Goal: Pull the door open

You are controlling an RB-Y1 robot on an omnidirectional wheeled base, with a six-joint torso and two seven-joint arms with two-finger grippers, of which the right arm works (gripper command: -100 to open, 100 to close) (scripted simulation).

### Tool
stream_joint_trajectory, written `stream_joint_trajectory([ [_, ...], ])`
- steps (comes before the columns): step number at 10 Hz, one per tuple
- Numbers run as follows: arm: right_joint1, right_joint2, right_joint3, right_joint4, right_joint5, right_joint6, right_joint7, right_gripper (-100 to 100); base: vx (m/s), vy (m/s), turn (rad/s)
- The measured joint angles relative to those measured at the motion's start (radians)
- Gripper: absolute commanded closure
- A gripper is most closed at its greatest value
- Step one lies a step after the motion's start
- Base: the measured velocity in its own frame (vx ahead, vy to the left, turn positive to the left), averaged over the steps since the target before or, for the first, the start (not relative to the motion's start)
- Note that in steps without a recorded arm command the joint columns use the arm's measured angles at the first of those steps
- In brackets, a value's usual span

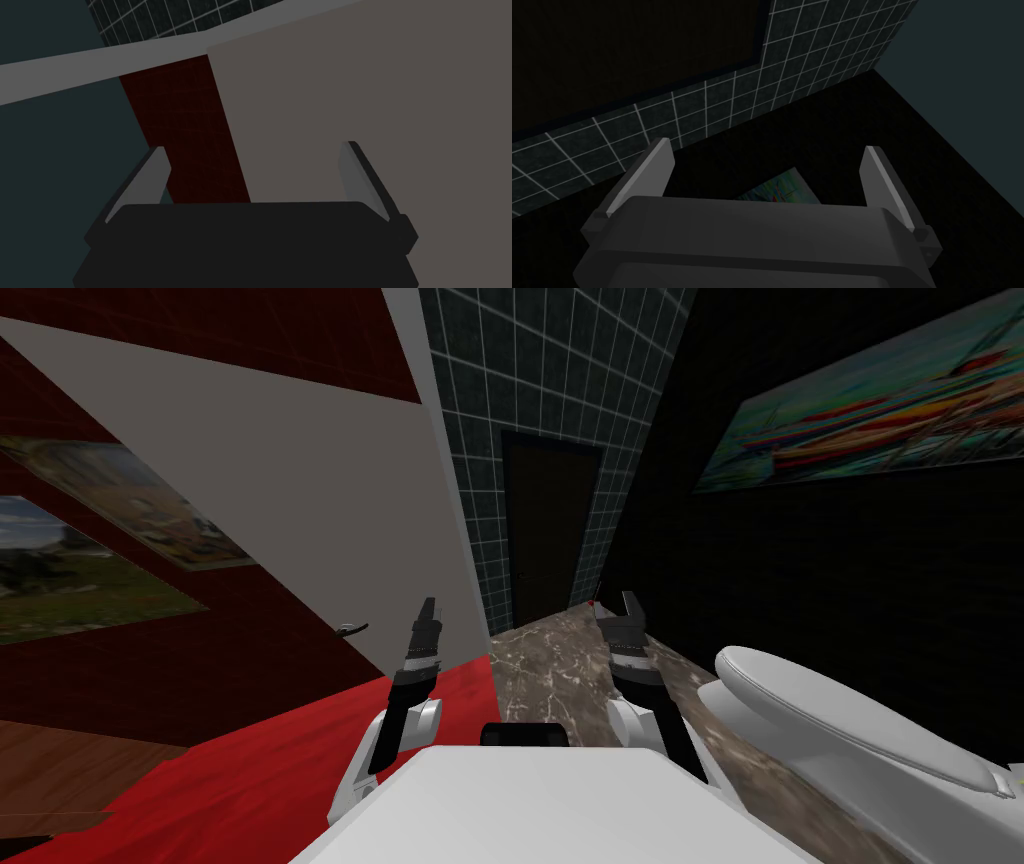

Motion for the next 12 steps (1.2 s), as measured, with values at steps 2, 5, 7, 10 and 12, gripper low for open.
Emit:
stream_joint_trajectory([
  [2,-0.018,-0.009,-0.004,0.041,-0.003,-0.007,-0.001,-100,0.109,0.010,0.050],
  [5,-0.036,-0.015,0.000,0.103,-0.004,-0.025,0.002,-100,0.090,0.012,0.057],
  [7,-0.057,-0.021,0.000,0.150,-0.006,-0.032,0.005,-100,0.124,-0.026,0.092],
  [10,-0.080,-0.037,-0.006,0.224,-0.013,-0.050,0.002,-100,0.103,-0.023,0.072],
  [12,-0.102,-0.044,-0.008,0.284,-0.016,-0.066,0.003,-100,0.085,-0.008,0.072],
])
